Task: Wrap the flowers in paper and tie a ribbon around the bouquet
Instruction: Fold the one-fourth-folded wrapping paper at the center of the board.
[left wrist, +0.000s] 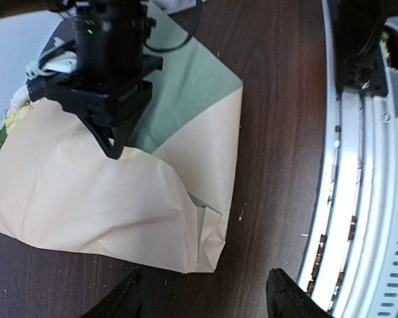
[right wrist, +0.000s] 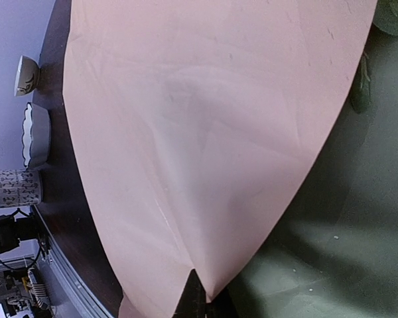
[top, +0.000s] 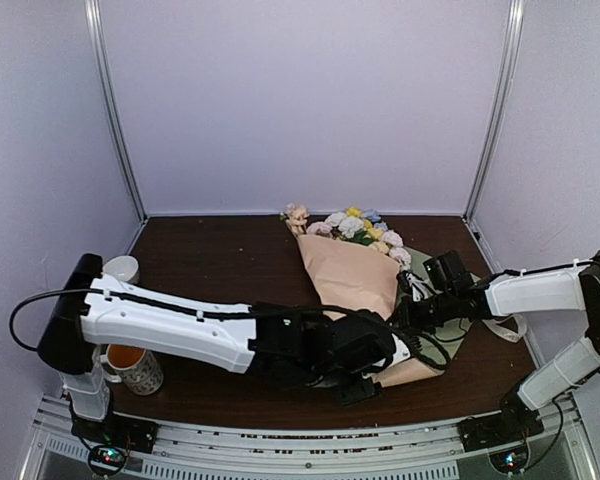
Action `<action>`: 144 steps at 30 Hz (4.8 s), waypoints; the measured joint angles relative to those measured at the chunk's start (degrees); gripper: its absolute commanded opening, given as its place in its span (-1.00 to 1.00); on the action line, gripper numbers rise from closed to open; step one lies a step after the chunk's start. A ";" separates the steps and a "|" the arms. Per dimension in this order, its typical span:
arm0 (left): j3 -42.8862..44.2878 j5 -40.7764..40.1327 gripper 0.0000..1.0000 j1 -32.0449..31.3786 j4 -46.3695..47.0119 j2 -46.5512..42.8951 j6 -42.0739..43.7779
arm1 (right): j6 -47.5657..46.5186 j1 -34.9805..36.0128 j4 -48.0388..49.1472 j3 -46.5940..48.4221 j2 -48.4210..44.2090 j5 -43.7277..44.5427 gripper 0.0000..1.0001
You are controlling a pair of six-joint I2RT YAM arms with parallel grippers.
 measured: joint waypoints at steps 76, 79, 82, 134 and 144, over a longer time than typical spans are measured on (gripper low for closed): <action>-11.28 -3.02 -1.00 5.01 13.14 4.26 -19.37 | 5.22 11.72 -10.95 -14.10 -26.14 5.33 -0.72; -12.74 -3.34 -1.00 5.01 13.49 2.32 -19.96 | 7.08 13.29 -6.29 -15.04 -21.53 3.82 -0.76; -13.68 -3.50 -1.00 5.11 13.94 0.68 -20.46 | 7.87 14.78 -1.66 -14.49 -16.17 2.73 -0.78; -0.57 -4.35 -1.00 0.74 4.17 9.38 -10.36 | 24.96 14.95 20.28 -16.96 -12.85 12.59 -0.43; -0.63 -2.84 -1.00 1.14 0.46 11.41 -10.38 | 20.02 6.23 7.50 -16.41 -27.91 14.51 -0.12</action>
